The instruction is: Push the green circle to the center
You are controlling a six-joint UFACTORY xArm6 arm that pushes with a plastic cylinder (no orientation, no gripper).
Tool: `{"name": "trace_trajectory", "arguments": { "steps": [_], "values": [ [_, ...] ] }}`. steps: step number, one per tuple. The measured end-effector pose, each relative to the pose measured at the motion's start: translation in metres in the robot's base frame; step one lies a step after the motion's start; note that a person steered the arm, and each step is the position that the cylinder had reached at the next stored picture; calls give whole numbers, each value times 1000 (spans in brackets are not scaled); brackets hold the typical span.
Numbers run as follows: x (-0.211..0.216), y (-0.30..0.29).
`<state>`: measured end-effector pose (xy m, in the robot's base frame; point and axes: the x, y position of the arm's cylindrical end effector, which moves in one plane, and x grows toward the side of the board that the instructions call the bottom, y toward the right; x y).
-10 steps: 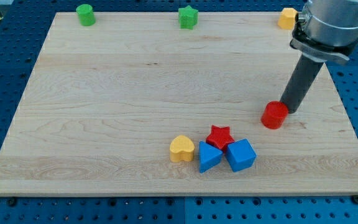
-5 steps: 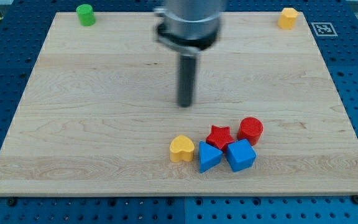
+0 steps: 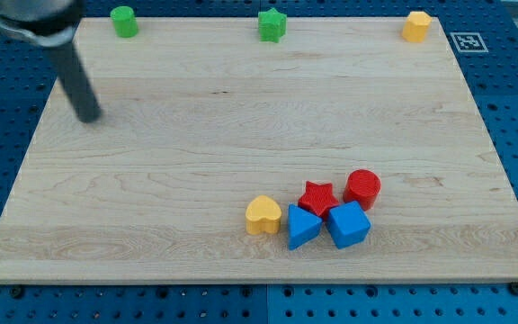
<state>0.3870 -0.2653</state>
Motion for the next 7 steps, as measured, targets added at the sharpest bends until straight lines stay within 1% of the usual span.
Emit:
{"name": "trace_trajectory", "arguments": {
  "steps": [1, 2, 3, 4, 5, 6, 7],
  "values": [
    [-63, -39],
    [-77, -40],
    [-135, -39],
    [-183, -39],
    [-184, -37],
    [-194, -15],
    [-194, 11]
  ]
}}
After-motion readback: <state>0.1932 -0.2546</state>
